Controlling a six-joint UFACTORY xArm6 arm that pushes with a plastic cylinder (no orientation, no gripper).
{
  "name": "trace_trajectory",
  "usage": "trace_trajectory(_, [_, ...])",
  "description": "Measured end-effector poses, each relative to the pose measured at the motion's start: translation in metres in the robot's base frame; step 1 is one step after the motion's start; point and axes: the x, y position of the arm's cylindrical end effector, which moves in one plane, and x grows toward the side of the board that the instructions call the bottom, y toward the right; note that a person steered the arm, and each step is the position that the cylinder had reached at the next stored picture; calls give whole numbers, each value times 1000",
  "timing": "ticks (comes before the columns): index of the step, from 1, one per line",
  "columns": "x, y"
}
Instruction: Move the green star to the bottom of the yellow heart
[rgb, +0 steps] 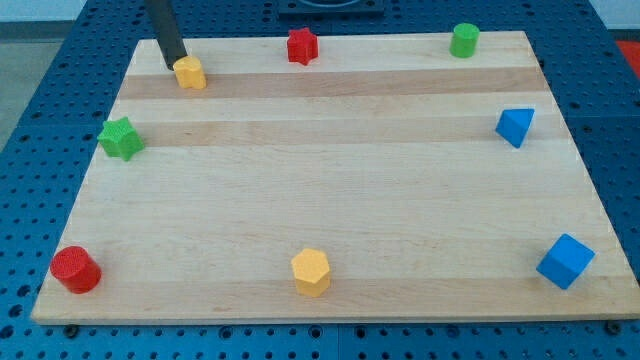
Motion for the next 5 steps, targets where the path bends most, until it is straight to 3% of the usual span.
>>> trace_trajectory(1, [1,-30])
trace_trajectory(2, [29,-68])
trace_trajectory(5, [141,-77])
